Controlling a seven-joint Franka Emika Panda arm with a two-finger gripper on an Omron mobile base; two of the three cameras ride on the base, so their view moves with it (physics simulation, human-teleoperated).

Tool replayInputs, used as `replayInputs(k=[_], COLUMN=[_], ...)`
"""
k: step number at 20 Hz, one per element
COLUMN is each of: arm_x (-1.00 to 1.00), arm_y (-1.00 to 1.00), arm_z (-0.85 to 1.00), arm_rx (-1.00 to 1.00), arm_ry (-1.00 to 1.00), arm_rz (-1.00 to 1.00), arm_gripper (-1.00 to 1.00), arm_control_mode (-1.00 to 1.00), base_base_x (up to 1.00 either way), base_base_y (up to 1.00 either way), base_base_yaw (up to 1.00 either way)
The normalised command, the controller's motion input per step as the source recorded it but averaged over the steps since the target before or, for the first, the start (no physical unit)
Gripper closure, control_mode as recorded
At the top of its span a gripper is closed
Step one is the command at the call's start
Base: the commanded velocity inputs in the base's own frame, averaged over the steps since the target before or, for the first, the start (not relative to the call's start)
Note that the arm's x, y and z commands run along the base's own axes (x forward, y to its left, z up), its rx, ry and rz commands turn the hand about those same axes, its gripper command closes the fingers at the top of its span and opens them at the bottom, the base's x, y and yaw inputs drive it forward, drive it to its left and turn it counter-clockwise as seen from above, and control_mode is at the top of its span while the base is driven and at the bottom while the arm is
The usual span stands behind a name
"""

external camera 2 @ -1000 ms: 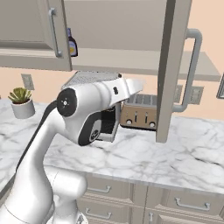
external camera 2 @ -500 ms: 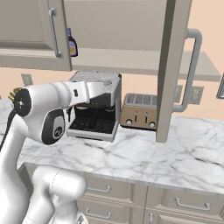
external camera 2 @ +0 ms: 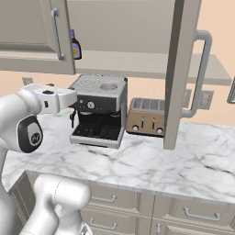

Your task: The dining table condiment station is running low on condiment bottle. Refill the condiment station by opening the cabinet and taking the condiment bottle from the cabinet and placing it on the dining table.

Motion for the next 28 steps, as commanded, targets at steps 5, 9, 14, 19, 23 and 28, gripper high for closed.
replayInputs(k=[5, 9, 14, 19, 23, 28], arm_x=[0.1, 0.23, 0.24, 0.42, 0.57, 0.61], arm_y=[0.42, 0.24, 0.43, 0.52, 0.08, 0.03], arm_z=[0.76, 0.66, 0.2, 0.07, 0.08, 0.12], arm_rx=[0.06, 0.0, 0.0, 0.0, 0.0, -0.01], arm_ry=[-0.12, -0.17, -0.21, -0.15, -0.01, 0.09], arm_rz=[0.05, 0.13, 0.2, 0.08, 0.01, 0.0], arm_gripper=[-1.0, -1.0, -1.0, -1.0, -1.0, -1.0], arm_control_mode=[-1.0, -1.0, -1.0, -1.0, -1.0, -1.0], base_base_x=[0.0, 0.0, 0.0, 0.0, 0.0, 0.0], base_base_y=[0.0, 0.0, 0.0, 0.0, 0.0, 0.0], base_base_yaw=[0.0, 0.0, 0.0, 0.0, 0.0, 0.0])
